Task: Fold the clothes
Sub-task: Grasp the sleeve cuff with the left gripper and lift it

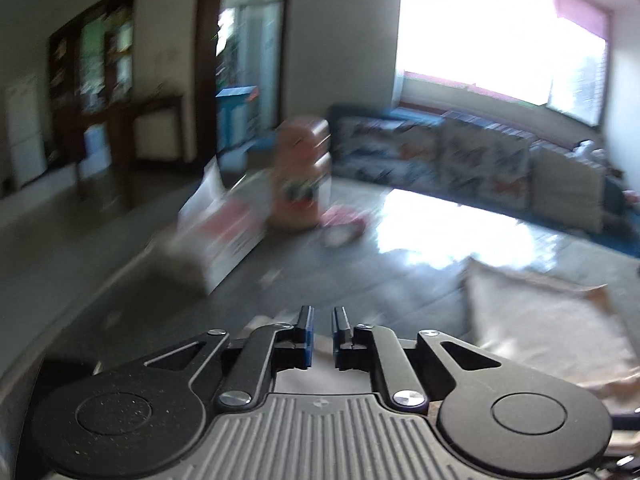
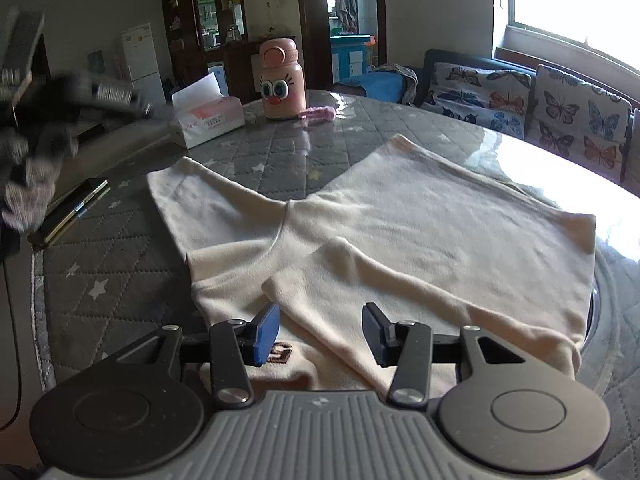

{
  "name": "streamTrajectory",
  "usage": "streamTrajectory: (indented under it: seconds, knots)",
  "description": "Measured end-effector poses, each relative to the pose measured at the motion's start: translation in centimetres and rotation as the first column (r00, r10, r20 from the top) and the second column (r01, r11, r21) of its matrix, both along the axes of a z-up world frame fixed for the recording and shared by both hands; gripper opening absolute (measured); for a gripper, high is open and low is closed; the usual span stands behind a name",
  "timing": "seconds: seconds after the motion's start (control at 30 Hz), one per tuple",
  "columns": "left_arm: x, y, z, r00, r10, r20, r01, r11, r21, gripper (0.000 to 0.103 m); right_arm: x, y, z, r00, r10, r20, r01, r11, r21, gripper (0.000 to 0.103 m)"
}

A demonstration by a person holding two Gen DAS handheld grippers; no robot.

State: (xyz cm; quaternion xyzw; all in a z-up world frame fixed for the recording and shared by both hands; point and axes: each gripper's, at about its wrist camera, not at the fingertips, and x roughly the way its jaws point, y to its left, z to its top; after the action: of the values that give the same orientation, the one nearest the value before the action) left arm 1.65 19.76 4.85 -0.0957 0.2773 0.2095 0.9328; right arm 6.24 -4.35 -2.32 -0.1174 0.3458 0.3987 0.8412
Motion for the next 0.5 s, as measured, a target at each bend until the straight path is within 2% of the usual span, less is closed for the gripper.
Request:
streamTrajectory:
  seconds: [0.07, 0.27, 0.5]
  knots:
    - [-0.6, 1.5, -1.6, 0.998, 0.049, -0.039, -0.05, 0.999, -0.019, 0.023, 0.0, 0.1, -0.1, 1.0, 0.003, -0.001, -0.003, 1.0, -0.002, 0.047]
    - [-1.5, 4.2, -4.8, 0.991, 0.113, -0.074, -0.118, 0.99, -0.072, 0.034, -0.2, 0.9, -0.1, 1.0, 0.015, 0.001, -0.015, 1.0, -0.01, 0.047]
    - [-1.5, 5.1, -5.8, 0.986, 0.152, -0.07, -0.159, 0.981, -0.11, 0.034, -0.7, 1.8, 0.1, 1.0, 0.028, 0.007, -0.028, 0.999, -0.022, 0.047]
